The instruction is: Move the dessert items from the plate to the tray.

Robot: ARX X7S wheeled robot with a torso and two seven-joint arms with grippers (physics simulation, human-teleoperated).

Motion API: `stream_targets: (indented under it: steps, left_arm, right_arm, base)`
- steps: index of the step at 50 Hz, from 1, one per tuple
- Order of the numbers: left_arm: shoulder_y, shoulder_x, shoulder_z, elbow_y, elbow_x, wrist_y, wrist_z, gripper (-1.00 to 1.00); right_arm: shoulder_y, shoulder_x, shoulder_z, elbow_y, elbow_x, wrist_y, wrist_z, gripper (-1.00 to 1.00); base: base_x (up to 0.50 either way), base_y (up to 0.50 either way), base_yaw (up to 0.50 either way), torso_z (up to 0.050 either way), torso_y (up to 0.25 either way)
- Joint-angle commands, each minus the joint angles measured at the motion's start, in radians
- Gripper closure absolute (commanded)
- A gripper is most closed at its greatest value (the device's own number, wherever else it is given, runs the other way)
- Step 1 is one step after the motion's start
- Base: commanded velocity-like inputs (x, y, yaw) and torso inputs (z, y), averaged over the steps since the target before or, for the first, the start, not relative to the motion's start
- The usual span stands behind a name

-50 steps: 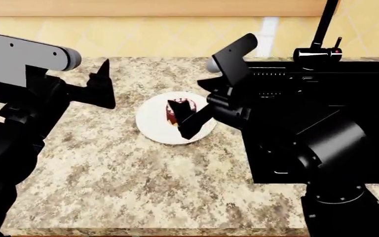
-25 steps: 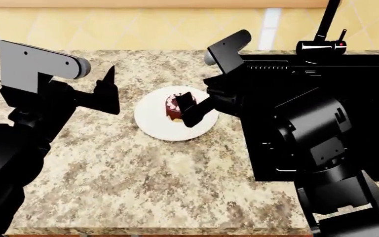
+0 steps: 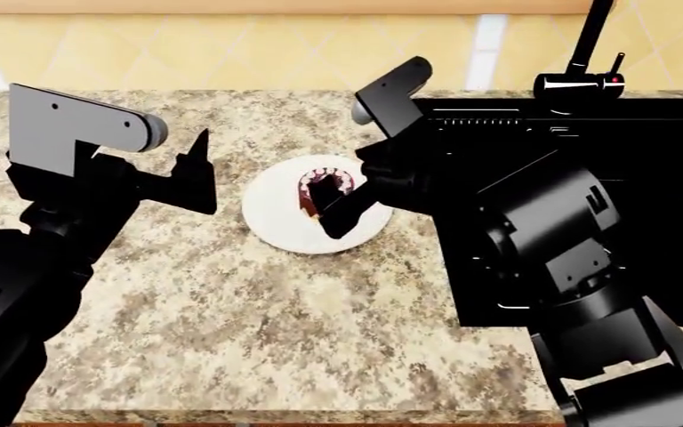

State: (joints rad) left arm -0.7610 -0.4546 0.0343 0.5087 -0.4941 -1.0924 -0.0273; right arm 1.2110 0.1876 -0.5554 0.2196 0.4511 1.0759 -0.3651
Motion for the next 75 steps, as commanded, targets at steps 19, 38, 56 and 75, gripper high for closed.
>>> stream_targets:
  steps: [19, 38, 56, 75]
  left_arm:
    - [-0.027, -0.027, 0.041, 0.031, -0.021, -0.018, 0.021, -1.0]
    - [-0.004, -0.031, 0.016, 0.039, -0.035, -0.025, 0.01, -1.0]
    - [0.013, -0.037, 0.014, 0.039, -0.036, -0.017, 0.002, -1.0]
    - [0.018, -0.04, 0.011, 0.036, -0.042, -0.008, 0.0, -1.0]
  right_arm:
    - [0.022, -0.025, -0.044, 0.159, -0.034, -0.13, -0.028, -1.0]
    - [0.026, -0.036, -0.056, 0.207, -0.033, -0.164, -0.032, -1.0]
    - [0.022, -0.038, -0.075, 0.236, -0.034, -0.188, -0.038, -1.0]
    - [0.026, -0.055, -0.093, 0.288, -0.036, -0.221, -0.045, -1.0]
  base:
    - [0.0, 0.0, 0.0, 0.0, -0.064]
    - [0.0, 0.0, 0.0, 0.0, 0.0]
    - [0.0, 0.0, 0.0, 0.0, 0.0]
    - [0.0, 0.0, 0.0, 0.0, 0.0]
